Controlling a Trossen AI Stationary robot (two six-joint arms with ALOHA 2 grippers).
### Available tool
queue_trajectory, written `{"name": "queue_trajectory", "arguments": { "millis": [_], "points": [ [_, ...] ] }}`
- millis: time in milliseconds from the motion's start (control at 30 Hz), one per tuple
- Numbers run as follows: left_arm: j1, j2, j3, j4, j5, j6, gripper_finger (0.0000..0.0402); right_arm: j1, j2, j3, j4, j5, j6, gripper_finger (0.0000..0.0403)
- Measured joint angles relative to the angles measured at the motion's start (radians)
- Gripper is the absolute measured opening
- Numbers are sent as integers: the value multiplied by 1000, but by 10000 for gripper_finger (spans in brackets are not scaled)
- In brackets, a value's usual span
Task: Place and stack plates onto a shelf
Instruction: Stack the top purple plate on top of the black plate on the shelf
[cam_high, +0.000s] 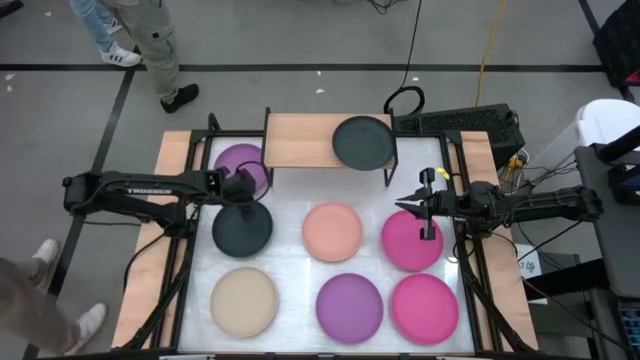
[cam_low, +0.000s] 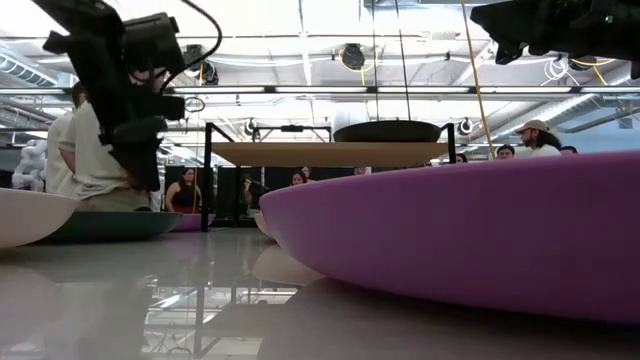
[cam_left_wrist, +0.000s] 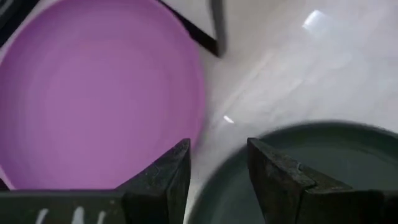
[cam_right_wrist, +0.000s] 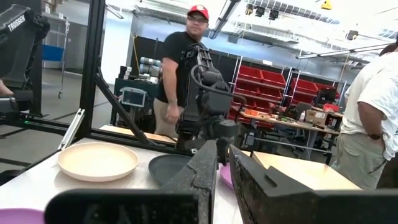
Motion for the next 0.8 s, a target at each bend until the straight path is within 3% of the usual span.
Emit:
{"name": "queue_trajectory", "arguments": {
  "millis": [400, 800],
  "points": [
    [133, 2, -114, 191, -1, 59, 161, 0, 0, 0, 1, 4, 1, 27],
    [147, 82, -113, 197, 8, 65, 161, 0, 1, 0, -3, 29, 0, 27]
  ]
}}
